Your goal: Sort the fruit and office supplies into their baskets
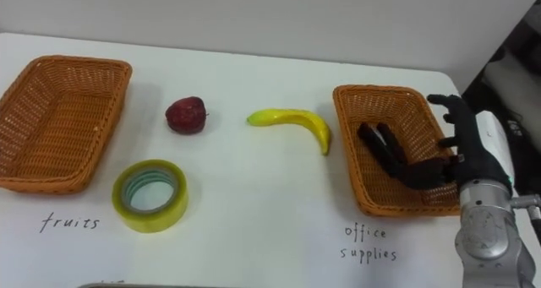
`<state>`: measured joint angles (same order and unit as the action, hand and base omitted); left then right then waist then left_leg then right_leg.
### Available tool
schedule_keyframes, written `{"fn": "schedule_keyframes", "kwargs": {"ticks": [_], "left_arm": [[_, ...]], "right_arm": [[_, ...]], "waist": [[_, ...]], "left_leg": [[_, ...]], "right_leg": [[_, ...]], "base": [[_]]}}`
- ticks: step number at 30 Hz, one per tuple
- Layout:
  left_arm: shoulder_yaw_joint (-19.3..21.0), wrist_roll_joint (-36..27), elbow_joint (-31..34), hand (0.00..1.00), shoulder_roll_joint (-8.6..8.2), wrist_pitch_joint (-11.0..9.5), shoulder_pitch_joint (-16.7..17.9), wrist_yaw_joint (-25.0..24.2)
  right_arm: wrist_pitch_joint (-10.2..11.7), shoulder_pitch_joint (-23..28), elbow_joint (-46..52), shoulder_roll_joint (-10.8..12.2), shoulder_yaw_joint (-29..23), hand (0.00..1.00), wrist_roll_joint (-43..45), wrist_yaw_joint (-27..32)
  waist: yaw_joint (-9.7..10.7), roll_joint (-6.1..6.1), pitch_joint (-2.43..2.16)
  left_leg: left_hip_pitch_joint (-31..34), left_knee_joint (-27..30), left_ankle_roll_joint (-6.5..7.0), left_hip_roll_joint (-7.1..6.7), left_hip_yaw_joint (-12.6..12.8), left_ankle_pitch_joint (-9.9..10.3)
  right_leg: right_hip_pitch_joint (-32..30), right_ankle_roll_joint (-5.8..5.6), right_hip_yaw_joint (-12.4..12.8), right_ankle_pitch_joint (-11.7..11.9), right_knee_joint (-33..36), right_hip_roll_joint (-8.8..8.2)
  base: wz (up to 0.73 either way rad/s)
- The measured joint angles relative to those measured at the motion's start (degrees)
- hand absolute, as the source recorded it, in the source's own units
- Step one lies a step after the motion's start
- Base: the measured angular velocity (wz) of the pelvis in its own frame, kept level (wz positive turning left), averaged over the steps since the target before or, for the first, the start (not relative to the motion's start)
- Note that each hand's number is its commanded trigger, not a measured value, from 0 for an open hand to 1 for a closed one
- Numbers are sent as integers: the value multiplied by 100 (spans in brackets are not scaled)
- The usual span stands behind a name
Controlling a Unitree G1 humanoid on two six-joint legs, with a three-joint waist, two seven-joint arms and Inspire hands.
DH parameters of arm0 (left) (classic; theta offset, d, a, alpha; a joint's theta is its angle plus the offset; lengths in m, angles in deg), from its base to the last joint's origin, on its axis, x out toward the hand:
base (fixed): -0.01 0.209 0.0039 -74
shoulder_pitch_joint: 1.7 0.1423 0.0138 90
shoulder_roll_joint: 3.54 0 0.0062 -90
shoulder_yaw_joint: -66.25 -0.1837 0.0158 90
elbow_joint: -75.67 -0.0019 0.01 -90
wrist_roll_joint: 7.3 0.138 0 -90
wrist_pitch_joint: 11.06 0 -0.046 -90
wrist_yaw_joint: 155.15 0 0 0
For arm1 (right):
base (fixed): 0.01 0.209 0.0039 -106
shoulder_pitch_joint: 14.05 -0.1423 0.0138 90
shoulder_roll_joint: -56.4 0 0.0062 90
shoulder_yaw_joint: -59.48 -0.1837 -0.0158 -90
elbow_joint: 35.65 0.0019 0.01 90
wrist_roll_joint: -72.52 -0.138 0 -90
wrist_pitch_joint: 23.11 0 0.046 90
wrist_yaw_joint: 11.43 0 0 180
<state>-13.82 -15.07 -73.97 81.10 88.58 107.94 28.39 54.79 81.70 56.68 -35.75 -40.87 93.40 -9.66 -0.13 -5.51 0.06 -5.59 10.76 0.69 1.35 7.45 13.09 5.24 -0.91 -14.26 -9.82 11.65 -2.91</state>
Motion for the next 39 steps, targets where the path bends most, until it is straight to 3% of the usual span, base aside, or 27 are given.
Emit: {"fn": "schedule_keyframes", "kwargs": {"ticks": [30, 39], "left_arm": [[0, 3, 17, 0, 3, 1, -33, 53], [-155, -63, 15, 0, 9, -93, -117, 130]], "right_arm": [[2, -27, 394, -3, 4, 0, -230, 3], [7, -486, 790, -158, 58, 0, -1499, -66]], "waist": [[-26, -17, -20], [-42, -23, -10]], "left_leg": [[17, 4, 0, 0, 28, 0], [17, 1, 0, -1, -1, 0]], "right_leg": [[-20, 0, 10, 0, 8, 1], [-22, 0, 8, 0, 0, 3]], "base": [[0], [0]]}}
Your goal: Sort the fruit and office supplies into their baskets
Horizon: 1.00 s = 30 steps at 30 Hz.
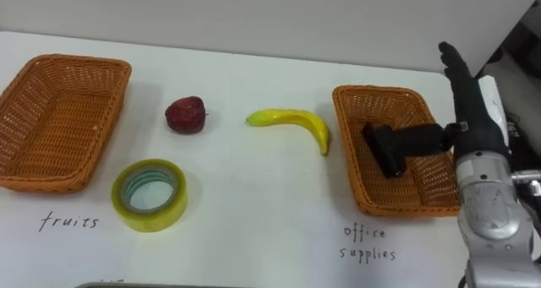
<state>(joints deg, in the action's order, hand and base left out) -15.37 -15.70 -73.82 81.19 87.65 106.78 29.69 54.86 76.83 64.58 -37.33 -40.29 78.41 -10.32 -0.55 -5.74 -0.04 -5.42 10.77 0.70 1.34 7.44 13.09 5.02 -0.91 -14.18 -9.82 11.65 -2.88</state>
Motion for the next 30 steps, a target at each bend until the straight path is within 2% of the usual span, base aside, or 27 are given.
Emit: {"fn": "schedule_keyframes", "kwargs": {"ticks": [6, 12, 15, 17, 20, 22, 25, 28, 30], "left_arm": [[-18, 10, 13, 0, 3, -3, -167, -53], [-20, 25, 69, 0, 3, 18, -222, -113], [-21, 22, 185, 0, 3, 60, -222, -169], [-19, 19, 213, 0, 3, 60, -235, -210], [-18, 11, 213, 0, 5, 60, -250, -302], [-18, -7, 213, 0, 32, 60, -254, -303], [5, -7, 214, 0, 52, 60, -243, -323], [1, -17, 134, 0, 90, 64, -265, -345], [5, 10, 89, 0, 146, 98, -262, -410]], "right_arm": [[-29, -514, 32, -2, 175, 0, -121, -243], [-67, -613, 195, -6, 439, 0, -411, -584], [-210, -794, 197, -7, 574, 0, -449, -838], [-267, -936, 201, -7, 623, 0, -477, -1034], [-307, -1163, 212, -14, 633, 0, -475, -1300], [-309, -1289, 212, -64, 735, 0, -483, -1359], [-309, -1346, 211, -69, 884, 0, -483, -1466], [-317, -1397, 183, -67, 1061, 0, -502, -1499], [-327, -1409, 182, -64, 1196, 0, -558, -1509]], "waist": [[-57, 46, -12], [-221, 49, -10], [-283, 49, -11], [-307, 17, -31], [-310, -11, -33], [-465, -42, -28], [-566, -91, -27], [-759, -160, -9], [-794, -221, 21]], "left_leg": [[-5, -17, 0, -1, 17, -1], [-2, -25, 1, -1, -17, -1], [16, -20, 1, -5, -43, -1], [57, 6, 1, -9, -106, -2], [113, 35, -1, -12, -209, -6], [107, 42, -8, -5, -228, -10], [102, 92, -9, -9, -300, -11], [88, 80, -9, -10, -366, -10], [87, 86, -11, -13, -452, -9]], "right_leg": [[-4, 0, -7, 0, 8, -1], [0, 0, -32, 0, 6, -5], [-7, 0, -46, 0, 2, -7], [-9, 0, -95, 0, 2, -11], [-3, 0, -182, 0, 2, -15], [10, 0, -202, 0, 1, -8], [67, 0, -344, 0, 1, -19], [113, -2, -420, -1, -2, -24], [176, -2, -517, -1, -7, -26]], "base": [[0], [2], [3], [15], [17], [5], [16], [9], [25]]}}
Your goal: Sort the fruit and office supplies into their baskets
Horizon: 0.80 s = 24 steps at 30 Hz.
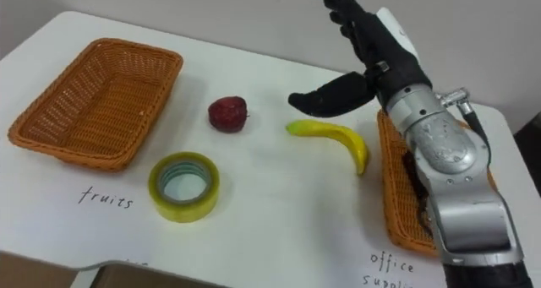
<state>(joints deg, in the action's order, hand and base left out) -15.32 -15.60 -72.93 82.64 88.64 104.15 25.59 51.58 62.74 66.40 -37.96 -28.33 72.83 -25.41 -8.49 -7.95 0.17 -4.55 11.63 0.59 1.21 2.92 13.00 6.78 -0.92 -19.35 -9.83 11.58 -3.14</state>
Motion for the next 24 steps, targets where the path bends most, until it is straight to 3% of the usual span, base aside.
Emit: {"fn": "schedule_keyframes", "kwargs": {"ticks": [4, 12, 16, 24], "left_arm": [[1, 179, 14, 0, 25, 82, 14, -51], [-83, 179, 77, 0, 24, 291, 59, -44], [-198, 178, 85, 0, 16, 425, 119, -7], [-190, 175, 133, 0, 28, 532, 148, 0]], "right_arm": [[-106, -46, -53, 0, 205, 0, 68, -11], [-256, -304, -651, 26, 662, 0, 114, -56], [-409, -305, -704, 27, 959, 0, 188, -66], [-481, -309, -890, 55, 1093, 0, -49, -68]], "waist": [[-275, -84, 1], [-421, -126, 14], [-465, -145, 24], [-599, -162, 36]], "left_leg": [[2, 14, -2, -10, -59, 0], [2, 78, 6, -58, -271, 3], [9, 76, 17, -87, -285, -2], [11, 56, 26, -94, -265, -8]], "right_leg": [[43, 0, -127, 0, -3, -13], [158, -5, -284, -3, -6, -46], [162, -29, -297, -18, -5, -70], [137, -30, -286, -18, -7, -78]], "base": [[11], [14], [0], [-1]]}}
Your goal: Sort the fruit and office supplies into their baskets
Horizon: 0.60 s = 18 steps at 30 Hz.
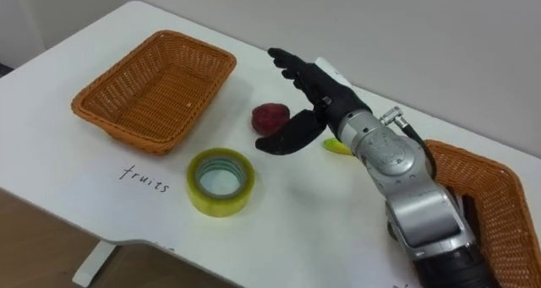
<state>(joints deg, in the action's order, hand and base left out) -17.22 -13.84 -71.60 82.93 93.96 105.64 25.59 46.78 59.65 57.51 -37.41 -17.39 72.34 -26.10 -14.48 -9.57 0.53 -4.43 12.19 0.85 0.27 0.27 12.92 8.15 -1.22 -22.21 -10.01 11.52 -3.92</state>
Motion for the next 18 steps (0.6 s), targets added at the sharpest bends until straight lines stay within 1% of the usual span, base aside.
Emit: {"fn": "schedule_keyframes", "kwargs": {"ticks": [5, 7, 10, 13, 18], "left_arm": [[3, 3, 3, 0, -4, 9, -2, 59], [3, 3, 1, 0, -5, 9, -8, 165], [2, 1, 11, 0, -7, 24, -7, 299], [0, -3, 50, 0, -33, 103, -5, 393], [1, -2, 66, 0, -43, 125, -11, 413]], "right_arm": [[0, -4, -38, 32, 6, 0, 28, 8], [0, -4, -68, 32, 7, 0, 31, 17], [0, -5, -91, 33, 71, 0, 20, 90], [1, -5, -179, 45, 140, 0, -11, 97], [0, -5, -264, 176, 149, 0, -28, 97]], "waist": [[-60, 1, 0], [-143, 3, -1], [-155, 10, -2], [-172, 19, -4], [-173, 23, -5]], "left_leg": [[4, -20, 0, 2, 8, -2], [23, -35, 1, -3, 20, -4], [65, -26, 3, -13, -4, -8], [80, -26, 2, -10, -16, -9], [112, -32, 2, -12, -46, -9]], "right_leg": [[-21, -1, 5, 0, -16, 3], [-32, -1, 3, 0, -66, 6], [-31, -1, -51, 0, -95, 5], [-36, -1, -77, 0, -97, 5], [-55, -1, -102, 0, -106, 8]], "base": [[-2], [-7], [8], [6], [1]]}}
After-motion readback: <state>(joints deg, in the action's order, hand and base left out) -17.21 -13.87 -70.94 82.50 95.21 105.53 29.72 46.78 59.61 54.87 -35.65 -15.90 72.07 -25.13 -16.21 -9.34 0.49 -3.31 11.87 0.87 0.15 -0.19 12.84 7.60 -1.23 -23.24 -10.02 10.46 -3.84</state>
